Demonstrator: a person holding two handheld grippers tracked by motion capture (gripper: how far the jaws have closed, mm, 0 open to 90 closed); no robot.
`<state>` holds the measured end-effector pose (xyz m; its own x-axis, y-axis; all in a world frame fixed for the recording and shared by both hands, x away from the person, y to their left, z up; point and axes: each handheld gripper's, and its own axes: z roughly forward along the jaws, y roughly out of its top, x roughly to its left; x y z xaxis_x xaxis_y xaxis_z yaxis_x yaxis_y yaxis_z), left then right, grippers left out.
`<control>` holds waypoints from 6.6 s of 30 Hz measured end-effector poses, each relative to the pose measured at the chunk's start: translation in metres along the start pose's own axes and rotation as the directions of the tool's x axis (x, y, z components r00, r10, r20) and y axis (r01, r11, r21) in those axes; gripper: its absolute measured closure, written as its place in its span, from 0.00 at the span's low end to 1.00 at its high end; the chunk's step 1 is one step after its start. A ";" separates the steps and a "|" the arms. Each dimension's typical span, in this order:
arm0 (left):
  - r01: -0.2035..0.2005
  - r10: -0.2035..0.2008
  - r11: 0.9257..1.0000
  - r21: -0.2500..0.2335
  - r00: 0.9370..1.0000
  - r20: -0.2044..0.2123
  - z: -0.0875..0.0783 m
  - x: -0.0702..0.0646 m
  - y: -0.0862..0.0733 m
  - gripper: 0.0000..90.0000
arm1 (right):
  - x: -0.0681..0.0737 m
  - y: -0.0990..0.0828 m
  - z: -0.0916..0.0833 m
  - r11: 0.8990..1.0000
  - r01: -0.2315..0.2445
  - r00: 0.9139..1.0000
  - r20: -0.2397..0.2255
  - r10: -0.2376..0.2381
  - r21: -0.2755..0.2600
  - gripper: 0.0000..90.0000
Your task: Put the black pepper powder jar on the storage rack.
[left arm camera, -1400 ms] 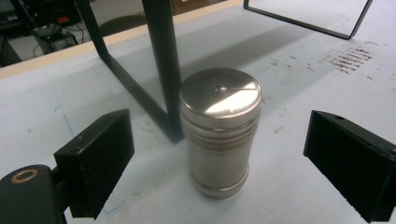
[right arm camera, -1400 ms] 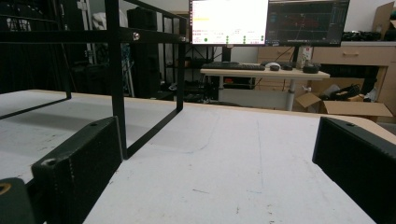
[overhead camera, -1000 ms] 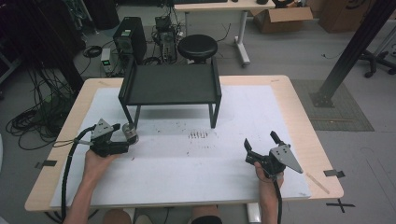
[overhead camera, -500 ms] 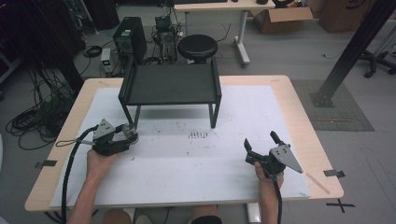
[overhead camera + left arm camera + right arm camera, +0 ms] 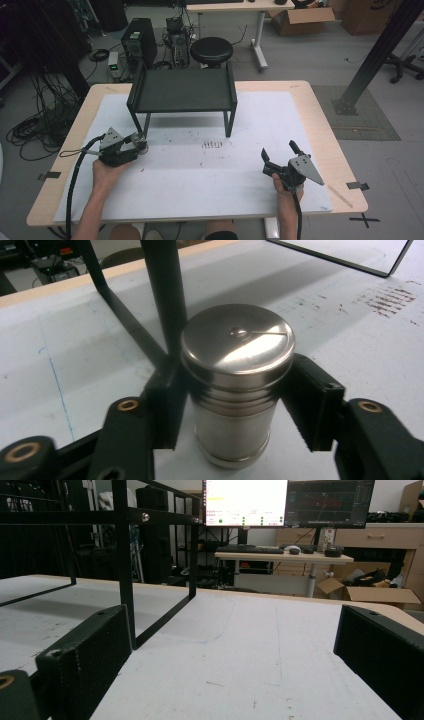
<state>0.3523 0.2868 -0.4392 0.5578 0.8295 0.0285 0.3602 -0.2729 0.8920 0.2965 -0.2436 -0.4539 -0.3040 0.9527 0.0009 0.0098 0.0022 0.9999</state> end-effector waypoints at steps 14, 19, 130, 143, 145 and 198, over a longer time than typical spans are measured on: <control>0.005 -0.005 1.000 -0.002 1.000 0.019 -0.012 -0.007 0.007 0.55 | 0.000 0.000 0.000 1.000 0.000 1.000 0.001 0.000 0.000 0.02; 0.018 -0.018 1.000 -0.003 0.999 0.029 -0.019 -0.009 0.012 0.55 | 0.000 0.000 0.000 1.000 0.000 1.000 0.000 0.000 0.001 0.02; -0.074 0.076 0.997 -0.020 0.985 0.157 0.073 -0.023 0.203 0.55 | 0.000 0.000 0.000 1.000 -0.003 1.000 0.003 0.003 0.003 0.03; -0.043 0.046 0.999 -0.024 0.985 0.169 0.077 -0.020 0.202 0.55 | 0.000 0.000 0.000 1.000 -0.001 1.000 0.003 0.001 0.005 0.03; -0.042 0.046 0.999 -0.025 0.985 0.168 0.077 -0.021 0.202 0.54 | 0.000 0.000 0.000 1.000 -0.002 1.000 0.004 0.002 0.003 0.03; -0.025 0.035 0.997 -0.078 0.992 0.122 0.049 -0.029 0.210 0.04 | 0.000 0.000 0.000 1.000 0.002 1.000 0.000 -0.002 0.006 0.03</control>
<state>0.4482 0.1819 -0.2749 0.6573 0.7536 0.0042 0.2866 -0.2551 0.9235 0.2968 -0.2433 -0.4538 -0.3036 0.9528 -0.0013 0.0145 0.0060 0.9999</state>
